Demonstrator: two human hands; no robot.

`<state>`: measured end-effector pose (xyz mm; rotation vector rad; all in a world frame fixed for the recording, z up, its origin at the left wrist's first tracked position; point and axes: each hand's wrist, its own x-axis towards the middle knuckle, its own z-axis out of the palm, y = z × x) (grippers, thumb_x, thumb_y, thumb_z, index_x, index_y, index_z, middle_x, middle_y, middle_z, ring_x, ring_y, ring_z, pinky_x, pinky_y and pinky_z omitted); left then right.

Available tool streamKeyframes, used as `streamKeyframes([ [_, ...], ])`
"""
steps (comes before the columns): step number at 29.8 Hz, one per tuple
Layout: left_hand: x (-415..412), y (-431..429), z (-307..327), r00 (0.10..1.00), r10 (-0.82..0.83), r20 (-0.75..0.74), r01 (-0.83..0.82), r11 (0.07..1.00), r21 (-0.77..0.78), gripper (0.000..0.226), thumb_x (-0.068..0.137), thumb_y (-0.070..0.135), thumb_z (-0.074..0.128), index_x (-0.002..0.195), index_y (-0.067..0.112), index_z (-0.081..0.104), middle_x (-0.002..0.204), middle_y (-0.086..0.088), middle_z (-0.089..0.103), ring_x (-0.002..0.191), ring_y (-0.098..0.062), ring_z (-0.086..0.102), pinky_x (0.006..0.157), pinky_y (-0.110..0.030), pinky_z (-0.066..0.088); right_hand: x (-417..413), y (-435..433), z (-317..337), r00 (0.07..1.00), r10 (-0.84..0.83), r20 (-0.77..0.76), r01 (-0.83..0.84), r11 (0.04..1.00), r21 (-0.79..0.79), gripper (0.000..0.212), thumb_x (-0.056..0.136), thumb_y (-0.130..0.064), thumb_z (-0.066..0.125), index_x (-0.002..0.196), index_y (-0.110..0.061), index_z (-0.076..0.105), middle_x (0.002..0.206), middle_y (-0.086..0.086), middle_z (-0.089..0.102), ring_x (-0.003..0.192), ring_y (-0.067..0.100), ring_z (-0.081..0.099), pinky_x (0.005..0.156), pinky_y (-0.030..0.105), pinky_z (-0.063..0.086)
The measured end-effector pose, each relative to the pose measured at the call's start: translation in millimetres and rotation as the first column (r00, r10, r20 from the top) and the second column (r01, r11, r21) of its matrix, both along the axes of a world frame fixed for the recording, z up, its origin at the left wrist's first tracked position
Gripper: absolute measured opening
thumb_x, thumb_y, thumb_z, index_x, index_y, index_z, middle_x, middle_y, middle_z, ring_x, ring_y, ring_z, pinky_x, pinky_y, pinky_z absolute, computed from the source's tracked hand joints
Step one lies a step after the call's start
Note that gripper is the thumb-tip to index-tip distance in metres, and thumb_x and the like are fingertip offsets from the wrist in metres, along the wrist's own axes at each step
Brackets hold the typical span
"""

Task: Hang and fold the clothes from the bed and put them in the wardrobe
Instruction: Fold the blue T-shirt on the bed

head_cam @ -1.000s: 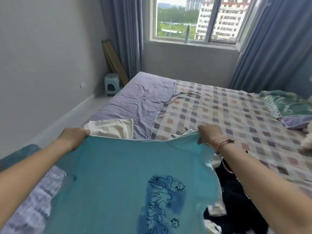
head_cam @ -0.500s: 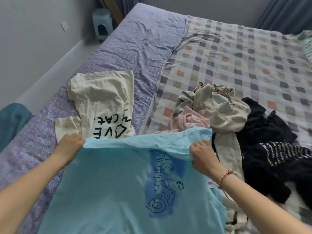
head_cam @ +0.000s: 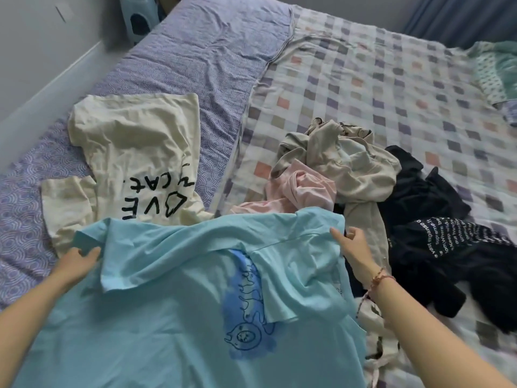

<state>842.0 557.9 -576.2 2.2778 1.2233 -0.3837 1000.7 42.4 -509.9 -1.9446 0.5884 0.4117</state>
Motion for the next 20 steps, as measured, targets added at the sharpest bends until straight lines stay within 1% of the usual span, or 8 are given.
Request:
streamKeyframes([
  [2,14,0,-3,0.993,0.086,0.075,-0.081,0.994,-0.072,0.047,0.097,0.026,0.049,0.116,-0.016,0.055,0.118,-0.035,0.055,0.107,-0.046,0.052,0.084,-0.042,0.039,24,-1,-19,0.993,-0.078,-0.093,0.083,0.995,0.053,0.061,0.08,-0.039,0.07,0.12,0.004,0.054,0.113,0.02,0.061,0.094,0.025,0.057,0.084,0.04,0.05],
  [4,30,-7,-8,0.977,0.167,0.129,-0.154,0.982,-0.106,0.044,0.096,0.024,0.051,0.117,-0.015,0.054,0.118,-0.033,0.055,0.108,-0.045,0.053,0.083,-0.041,0.039,35,-13,-23,0.981,-0.127,-0.149,0.147,0.981,0.128,0.06,0.077,-0.043,0.072,0.117,0.0,0.06,0.112,0.018,0.064,0.094,0.027,0.061,0.088,0.041,0.05],
  [7,41,-6,-6,0.942,0.295,0.161,-0.262,0.945,-0.197,0.044,0.092,0.025,0.057,0.116,-0.012,0.056,0.119,-0.03,0.057,0.11,-0.041,0.054,0.084,-0.04,0.042,44,-14,-26,0.977,-0.105,-0.184,0.157,0.941,0.3,0.049,0.084,-0.037,0.065,0.119,-0.003,0.06,0.108,0.016,0.064,0.083,0.025,0.061,0.073,0.036,0.055],
  [10,55,-12,-12,0.935,0.325,0.14,-0.295,0.935,-0.196,0.06,0.089,0.04,0.059,0.123,-0.009,0.051,0.125,-0.027,0.054,0.115,-0.039,0.051,0.097,-0.04,0.042,46,-24,-26,0.978,-0.209,0.001,0.207,0.971,0.123,0.034,0.086,-0.017,0.065,0.113,0.005,0.059,0.087,0.011,0.061,0.067,0.016,0.052,0.055,0.021,0.048],
  [12,58,-5,-10,0.922,0.363,0.133,-0.341,0.926,-0.159,0.066,0.091,0.043,0.054,0.129,-0.01,0.044,0.128,-0.027,0.051,0.118,-0.04,0.05,0.1,-0.041,0.041,49,-12,-28,0.978,-0.203,0.041,0.195,0.969,0.148,0.015,0.087,-0.01,0.063,0.099,-0.002,0.064,0.066,0.005,0.063,0.064,0.014,0.05,0.042,0.012,0.045],
  [14,58,-2,-7,0.859,0.475,0.192,-0.451,0.879,-0.159,0.06,0.091,0.039,0.055,0.126,-0.009,0.048,0.126,-0.025,0.054,0.115,-0.039,0.053,0.098,-0.041,0.044,49,2,-29,0.981,-0.195,-0.016,0.193,0.951,0.243,0.01,0.087,-0.011,0.06,0.082,-0.01,0.069,0.055,-0.004,0.066,0.064,0.016,0.056,0.041,0.011,0.046],
  [17,55,7,-12,0.756,0.593,0.277,-0.513,0.799,-0.313,0.041,0.088,0.029,0.061,0.116,-0.002,0.059,0.118,-0.02,0.06,0.106,-0.034,0.058,0.093,-0.042,0.048,51,13,-27,0.978,-0.202,-0.048,0.206,0.925,0.319,0.012,0.09,-0.018,0.058,0.082,-0.012,0.065,0.062,-0.003,0.067,0.052,0.006,0.062,0.046,0.011,0.049],
  [20,60,8,-22,0.769,0.627,0.125,-0.423,0.645,-0.637,0.027,0.089,0.024,0.062,0.11,0.008,0.06,0.098,-0.017,0.063,0.083,-0.028,0.059,0.083,-0.04,0.05,54,11,-19,0.997,-0.074,-0.021,0.077,0.969,0.236,0.014,0.091,-0.023,0.057,0.085,-0.011,0.062,0.073,0.0,0.064,0.061,0.01,0.06,0.051,0.015,0.048],
])
